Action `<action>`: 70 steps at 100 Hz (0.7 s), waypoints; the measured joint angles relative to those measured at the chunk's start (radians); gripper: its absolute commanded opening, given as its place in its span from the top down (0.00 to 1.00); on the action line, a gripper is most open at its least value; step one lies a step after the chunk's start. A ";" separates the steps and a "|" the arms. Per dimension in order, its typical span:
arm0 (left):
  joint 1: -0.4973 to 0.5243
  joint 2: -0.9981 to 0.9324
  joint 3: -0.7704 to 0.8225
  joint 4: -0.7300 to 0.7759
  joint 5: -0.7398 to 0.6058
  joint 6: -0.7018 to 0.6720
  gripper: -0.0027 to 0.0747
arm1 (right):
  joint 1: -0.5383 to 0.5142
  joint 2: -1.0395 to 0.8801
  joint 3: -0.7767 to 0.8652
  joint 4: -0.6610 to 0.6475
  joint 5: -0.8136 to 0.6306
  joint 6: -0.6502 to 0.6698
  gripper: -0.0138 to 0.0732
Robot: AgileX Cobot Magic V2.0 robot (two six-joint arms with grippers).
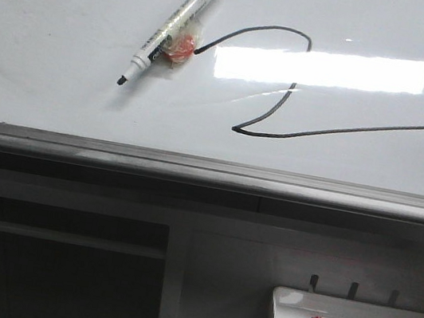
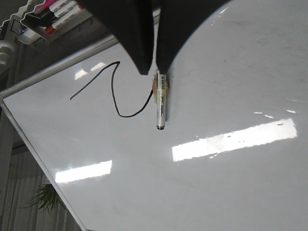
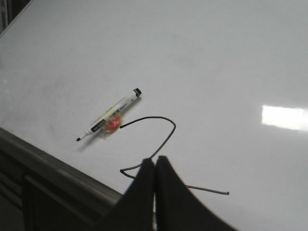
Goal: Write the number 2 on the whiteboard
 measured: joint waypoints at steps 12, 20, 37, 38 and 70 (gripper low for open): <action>0.000 0.000 0.025 0.000 0.004 0.000 0.99 | 0.000 0.000 0.000 0.001 -0.002 0.000 0.92; 0.000 0.000 0.040 0.000 0.006 0.000 0.99 | 0.000 0.000 0.000 0.001 -0.002 0.000 0.92; 0.000 0.000 0.078 0.000 0.010 0.000 0.99 | 0.000 0.000 0.000 0.001 -0.003 0.000 0.92; 0.000 0.000 0.078 0.000 0.010 0.000 0.99 | 0.000 0.000 0.000 0.001 -0.003 0.000 0.92; 0.042 0.000 0.194 0.134 -0.137 0.000 0.99 | 0.000 0.000 0.000 0.001 -0.003 0.000 0.92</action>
